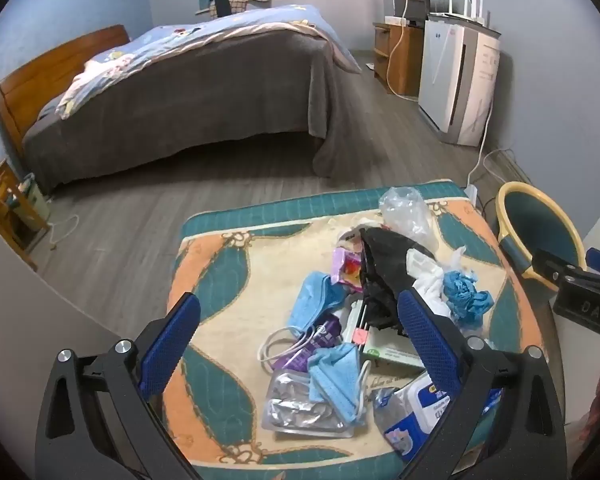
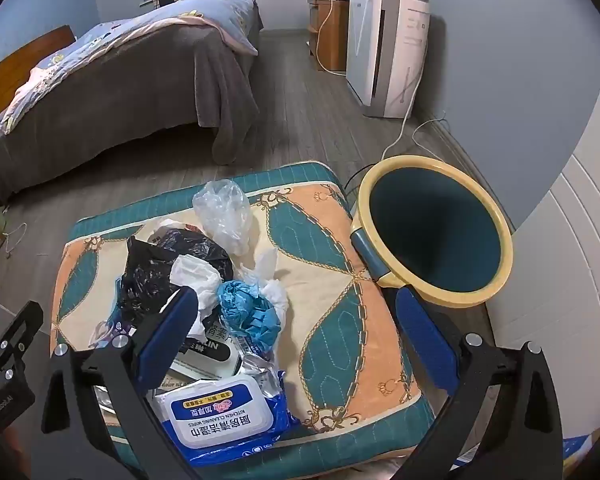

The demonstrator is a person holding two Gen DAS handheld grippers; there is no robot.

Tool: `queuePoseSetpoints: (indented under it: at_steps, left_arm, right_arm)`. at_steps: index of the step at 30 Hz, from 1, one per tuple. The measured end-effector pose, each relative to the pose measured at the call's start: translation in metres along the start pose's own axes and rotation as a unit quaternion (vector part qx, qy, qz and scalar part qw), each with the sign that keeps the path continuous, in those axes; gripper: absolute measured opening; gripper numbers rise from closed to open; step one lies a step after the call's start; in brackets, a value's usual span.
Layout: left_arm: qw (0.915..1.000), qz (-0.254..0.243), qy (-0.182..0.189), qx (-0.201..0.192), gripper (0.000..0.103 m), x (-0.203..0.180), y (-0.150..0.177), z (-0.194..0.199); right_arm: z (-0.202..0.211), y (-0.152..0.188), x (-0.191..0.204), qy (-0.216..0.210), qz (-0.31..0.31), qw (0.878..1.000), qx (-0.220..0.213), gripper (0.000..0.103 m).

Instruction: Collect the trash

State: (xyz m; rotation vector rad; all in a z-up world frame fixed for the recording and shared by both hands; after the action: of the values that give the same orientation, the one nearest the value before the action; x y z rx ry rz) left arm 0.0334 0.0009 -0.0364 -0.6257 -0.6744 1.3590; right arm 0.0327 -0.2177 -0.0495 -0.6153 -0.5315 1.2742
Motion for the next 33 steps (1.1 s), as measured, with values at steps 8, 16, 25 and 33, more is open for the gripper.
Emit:
queuePoseSetpoints:
  at_steps: [8,16,25,33]
  left_arm:
    - [1.0,-0.004,-0.004,0.004,0.098,0.0049,0.0024,-0.0013]
    - [1.0,-0.006,-0.004,0.007,0.098,0.0033,0.0017,-0.0027]
    - [0.9999,-0.005,-0.006,0.008,0.098,0.0031,0.0046,-0.0067]
    - [0.9999,-0.005,-0.007,0.008,0.098,0.0028,0.0052,-0.0074]
  right_arm:
    - [-0.0049,0.0022,-0.0013,0.003,0.003,1.0,-0.001,0.097]
    - [-0.0016,0.0016,0.0015,0.005,0.007,1.0,0.002,0.097]
    - [-0.0021,0.0023,0.002,0.008,0.012,1.0,0.0,0.097]
    - [-0.002,0.0022,0.0003,0.01,0.012,1.0,0.002,0.097]
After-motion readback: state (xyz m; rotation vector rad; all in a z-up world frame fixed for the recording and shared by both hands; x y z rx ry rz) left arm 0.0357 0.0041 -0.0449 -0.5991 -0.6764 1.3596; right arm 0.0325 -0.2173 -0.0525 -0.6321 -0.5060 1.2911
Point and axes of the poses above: each gripper's, at about its wrist camera, not at the fingertips, and z roughly against the way its jaws point, x to its left, y to its underside, the point moved 5 cm from there along -z, roughly the way its jaws point, and after that the axes turned 6 degrees about -x, right-handed, at the moved point
